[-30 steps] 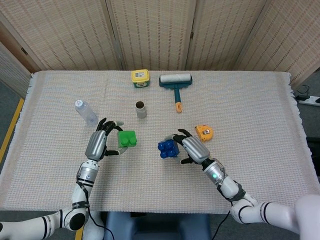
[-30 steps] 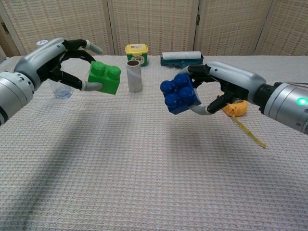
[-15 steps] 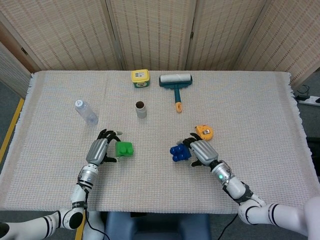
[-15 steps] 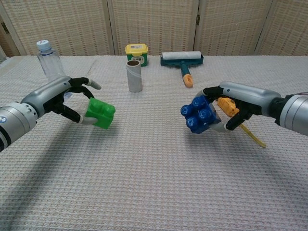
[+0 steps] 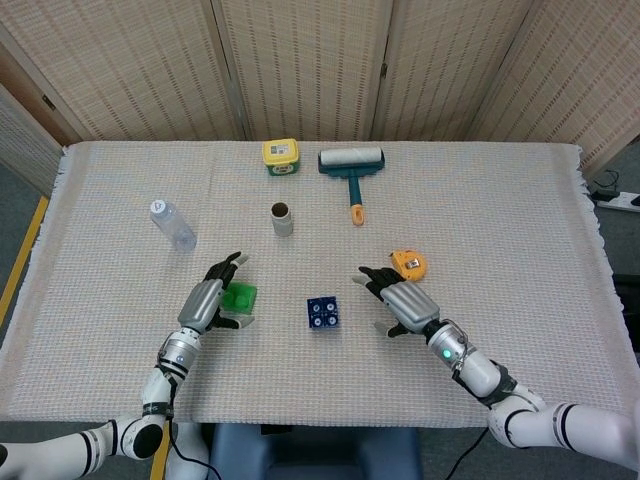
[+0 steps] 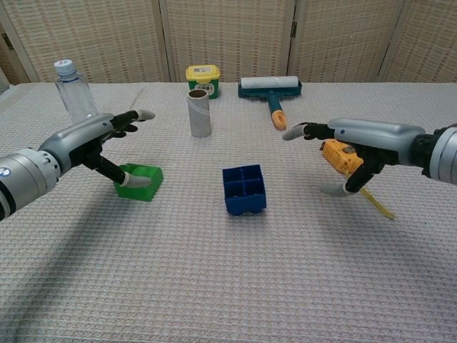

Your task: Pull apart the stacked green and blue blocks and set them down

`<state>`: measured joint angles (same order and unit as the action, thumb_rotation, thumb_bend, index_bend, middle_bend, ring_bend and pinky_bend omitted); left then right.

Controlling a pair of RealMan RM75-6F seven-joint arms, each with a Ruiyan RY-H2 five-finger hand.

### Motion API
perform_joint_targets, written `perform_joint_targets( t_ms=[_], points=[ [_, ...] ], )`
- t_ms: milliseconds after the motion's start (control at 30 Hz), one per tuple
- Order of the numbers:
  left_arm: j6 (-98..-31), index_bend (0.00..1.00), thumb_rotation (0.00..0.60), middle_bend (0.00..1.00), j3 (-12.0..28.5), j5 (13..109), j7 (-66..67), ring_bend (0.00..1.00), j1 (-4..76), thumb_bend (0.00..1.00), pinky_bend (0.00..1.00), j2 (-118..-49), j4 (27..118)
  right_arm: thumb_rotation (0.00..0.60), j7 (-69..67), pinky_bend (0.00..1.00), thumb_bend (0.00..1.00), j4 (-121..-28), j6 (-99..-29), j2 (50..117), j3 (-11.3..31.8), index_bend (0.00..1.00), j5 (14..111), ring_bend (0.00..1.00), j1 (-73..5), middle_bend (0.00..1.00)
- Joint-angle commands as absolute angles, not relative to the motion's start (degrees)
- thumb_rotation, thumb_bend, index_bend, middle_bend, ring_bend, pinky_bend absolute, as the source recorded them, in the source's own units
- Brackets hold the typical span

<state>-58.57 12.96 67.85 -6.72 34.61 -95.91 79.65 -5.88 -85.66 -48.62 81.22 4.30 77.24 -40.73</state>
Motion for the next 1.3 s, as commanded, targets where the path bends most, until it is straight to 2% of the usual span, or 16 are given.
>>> perform_joint_targets(
  t_ms=[33, 267, 367, 467, 667, 867, 1000, 1300],
  points=[
    [-59.90, 0.00, 0.600, 0.00, 13.33, 68.91, -7.48, 0.00, 34.10, 0.23, 0.00, -94.81, 81.92, 0.600, -5.32, 0.00, 0.41, -87.15, -50.10, 79.84, 4.67, 0.00, 78.07, 0.00, -40.30, 0.00],
    [-64.63, 0.01, 0.600, 0.00, 10.05, 75.26, -3.45, 0.00, 31.97, 0.23, 0.00, -89.43, 85.95, 0.600, 9.98, 0.00, 0.41, -92.60, -56.79, 75.33, 4.05, 0.00, 75.33, 0.00, -36.83, 0.00],
    [-66.06, 0.01, 0.600, 0.00, 7.89, 77.29, -2.08, 0.00, 30.26, 0.23, 0.00, -85.57, 87.10, 0.600, 19.62, 0.00, 0.41, -96.34, -63.01, 74.46, 3.38, 0.00, 71.84, 0.00, -33.30, 0.00],
    [-68.17, 0.02, 0.600, 0.00, 6.34, 78.35, 1.19, 0.00, 28.44, 0.23, 0.00, -81.95, 87.61, 0.600, 23.81, 0.00, 0.41, -98.51, -69.16, 74.29, 2.45, 0.00, 71.68, 0.00, -29.75, 0.00],
    [-75.46, 0.03, 0.600, 0.00, 4.60, 79.10, 6.64, 0.00, 23.25, 0.23, 0.00, -77.17, 88.06, 0.600, 28.70, 0.00, 0.41, -100.27, -80.40, 74.02, 0.05, 0.00, 77.08, 0.00, -23.41, 0.00],
    [-84.26, 0.03, 0.600, 0.00, 2.01, 82.98, 7.51, 0.00, 17.36, 0.23, 0.00, -75.04, 87.59, 0.600, 30.48, 0.00, 0.41, -98.24, -88.81, 75.20, -2.56, 0.00, 81.60, 0.00, -17.02, 0.00],
    [-89.76, 0.04, 0.600, 0.00, -0.52, 87.42, 6.95, 0.00, 13.80, 0.23, 0.00, -75.60, 85.62, 0.600, 29.35, 0.00, 0.41, -97.32, -91.46, 74.79, -4.26, 0.00, 83.23, 0.00, -13.55, 0.00],
    [-89.48, 0.05, 0.600, 0.00, -3.80, 90.56, 4.43, 0.00, 11.06, 0.23, 0.00, -73.94, 85.35, 0.600, 22.78, 0.00, 0.41, -95.94, -93.77, 72.48, -6.35, 0.00, 87.15, 0.00, -8.71, 0.00]
  ],
)
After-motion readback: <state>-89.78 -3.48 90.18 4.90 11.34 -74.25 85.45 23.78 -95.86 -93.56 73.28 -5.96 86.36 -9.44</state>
